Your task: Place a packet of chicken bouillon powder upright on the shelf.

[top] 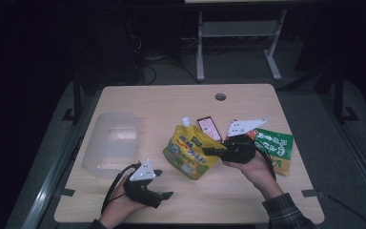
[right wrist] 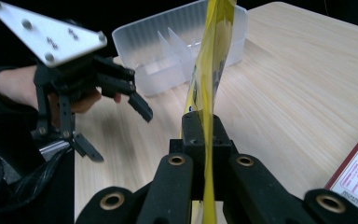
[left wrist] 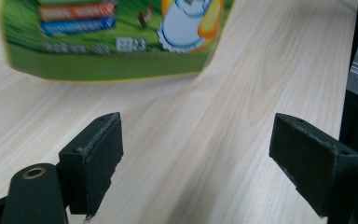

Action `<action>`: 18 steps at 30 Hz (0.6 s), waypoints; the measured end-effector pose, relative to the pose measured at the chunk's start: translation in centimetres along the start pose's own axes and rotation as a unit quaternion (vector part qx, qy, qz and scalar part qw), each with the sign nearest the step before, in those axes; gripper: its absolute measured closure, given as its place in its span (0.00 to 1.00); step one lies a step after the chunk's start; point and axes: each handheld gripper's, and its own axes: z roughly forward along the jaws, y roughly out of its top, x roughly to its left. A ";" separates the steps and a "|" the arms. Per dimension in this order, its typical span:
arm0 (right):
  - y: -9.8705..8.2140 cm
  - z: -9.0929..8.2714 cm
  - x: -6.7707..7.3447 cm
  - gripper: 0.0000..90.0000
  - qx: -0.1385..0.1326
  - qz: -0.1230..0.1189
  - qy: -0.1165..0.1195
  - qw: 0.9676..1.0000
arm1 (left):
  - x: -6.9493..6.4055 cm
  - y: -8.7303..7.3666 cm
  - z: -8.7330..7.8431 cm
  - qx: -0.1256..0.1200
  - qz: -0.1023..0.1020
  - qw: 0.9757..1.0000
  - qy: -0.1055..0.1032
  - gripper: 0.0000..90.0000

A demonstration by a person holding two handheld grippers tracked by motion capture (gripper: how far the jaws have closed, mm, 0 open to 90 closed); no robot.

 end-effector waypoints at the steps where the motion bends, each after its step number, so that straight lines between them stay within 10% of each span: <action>1: 0.1 0.1 -0.1 1.00 0.000 0.001 0.000 1.000 | 0.0 -0.1 0.2 0.002 -0.002 1.000 -0.004 0.19; 18: 3.6 2.2 0.2 1.00 0.019 0.007 -0.014 1.000 | -2.3 -0.4 1.3 0.012 0.032 0.999 -0.022 0.19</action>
